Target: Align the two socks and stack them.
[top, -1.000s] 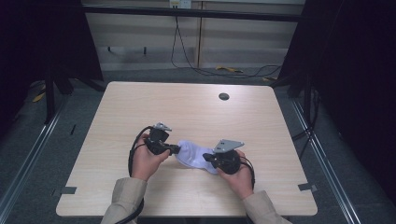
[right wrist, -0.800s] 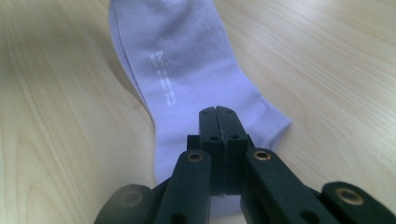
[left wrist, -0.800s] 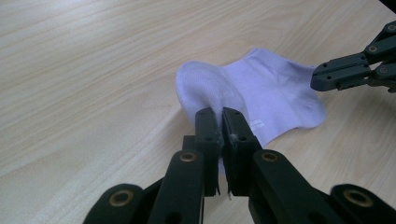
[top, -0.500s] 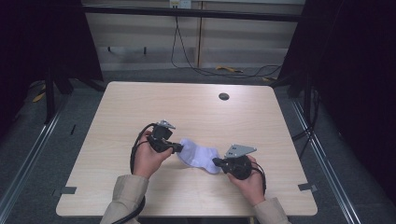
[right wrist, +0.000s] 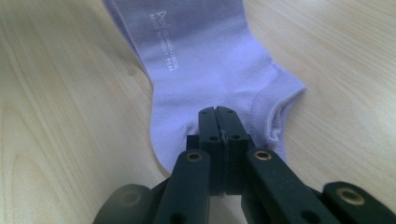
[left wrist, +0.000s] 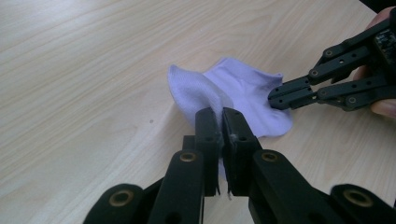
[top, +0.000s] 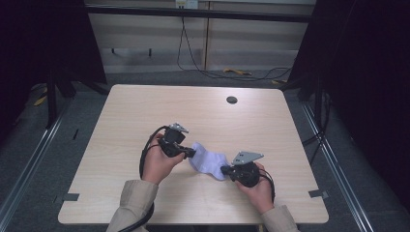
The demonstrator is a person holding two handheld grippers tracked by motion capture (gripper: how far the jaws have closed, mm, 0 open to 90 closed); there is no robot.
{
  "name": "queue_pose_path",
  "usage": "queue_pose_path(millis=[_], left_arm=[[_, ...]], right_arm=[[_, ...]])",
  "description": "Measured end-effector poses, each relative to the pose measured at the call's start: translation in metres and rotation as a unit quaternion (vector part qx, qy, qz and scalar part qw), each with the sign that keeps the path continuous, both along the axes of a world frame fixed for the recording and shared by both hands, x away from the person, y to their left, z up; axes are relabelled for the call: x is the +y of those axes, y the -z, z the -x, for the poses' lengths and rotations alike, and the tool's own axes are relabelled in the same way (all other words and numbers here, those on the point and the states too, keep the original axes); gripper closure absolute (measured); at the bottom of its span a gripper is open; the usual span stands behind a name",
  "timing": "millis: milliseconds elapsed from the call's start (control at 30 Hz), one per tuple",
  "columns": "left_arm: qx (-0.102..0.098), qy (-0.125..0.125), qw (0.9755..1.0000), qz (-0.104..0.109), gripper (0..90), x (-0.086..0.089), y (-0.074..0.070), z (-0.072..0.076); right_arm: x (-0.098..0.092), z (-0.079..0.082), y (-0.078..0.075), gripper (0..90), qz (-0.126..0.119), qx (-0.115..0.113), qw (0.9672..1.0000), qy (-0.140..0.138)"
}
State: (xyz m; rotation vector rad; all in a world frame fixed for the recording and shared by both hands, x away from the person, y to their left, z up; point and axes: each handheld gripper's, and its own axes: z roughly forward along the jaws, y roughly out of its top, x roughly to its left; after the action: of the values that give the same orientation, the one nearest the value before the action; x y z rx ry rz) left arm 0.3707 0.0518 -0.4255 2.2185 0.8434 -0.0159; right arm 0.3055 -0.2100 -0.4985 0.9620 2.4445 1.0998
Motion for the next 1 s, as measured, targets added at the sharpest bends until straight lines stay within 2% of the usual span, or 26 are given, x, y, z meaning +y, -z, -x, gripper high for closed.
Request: queue_pose_path(millis=[67,233,333,467,533,600,633,767,800,867,1000], left_arm=[[0.002,-0.001,1.0,0.003,86.1,-0.002,0.001,0.001],[0.004,0.008,0.9999,-0.007,86.1,-0.01,0.003,0.0],[0.006,0.003,1.0,-0.005,86.1,-0.006,0.005,-0.001],[0.007,-0.004,1.0,-0.003,86.1,0.0,0.007,-0.002],[0.01,-0.002,0.9999,-0.001,86.1,0.003,0.01,-0.003],[0.01,-0.001,0.9999,0.003,86.1,0.003,0.011,-0.003],[0.011,0.001,0.9999,0.004,86.1,0.003,0.011,-0.003],[0.009,0.0,0.9999,0.012,86.1,0.006,0.011,-0.004],[0.016,-0.002,0.9998,0.014,86.1,0.009,0.012,-0.004],[0.018,-0.005,0.9996,0.022,86.1,0.011,0.014,-0.005],[0.017,-0.004,0.9996,0.023,86.1,0.012,0.013,-0.003]], right_arm=[[0.0,0.0,0.0,90.0,0.0,0.001,1.0,-0.001],[0.002,-0.002,-0.001,89.9,0.004,0.0,1.0,0.0],[0.004,-0.006,-0.007,89.6,-0.011,-0.006,0.9999,0.002],[0.014,-0.012,-0.014,89.4,-0.02,-0.012,0.9997,-0.004],[0.033,-0.02,-0.016,89.1,-0.01,-0.015,0.9996,-0.022],[0.039,-0.024,-0.015,89.0,-0.005,-0.016,0.9995,-0.026],[0.049,-0.03,-0.012,89.0,-0.006,-0.008,0.9996,-0.026],[0.06,-0.035,-0.007,89.1,-0.016,0.0,0.9992,-0.036],[0.07,-0.036,-0.003,89.4,0.001,0.012,0.9991,-0.041],[0.074,-0.037,0.002,89.5,0.007,0.018,0.9987,-0.046],[0.077,-0.036,0.003,89.0,-0.008,0.022,0.9978,-0.062]])
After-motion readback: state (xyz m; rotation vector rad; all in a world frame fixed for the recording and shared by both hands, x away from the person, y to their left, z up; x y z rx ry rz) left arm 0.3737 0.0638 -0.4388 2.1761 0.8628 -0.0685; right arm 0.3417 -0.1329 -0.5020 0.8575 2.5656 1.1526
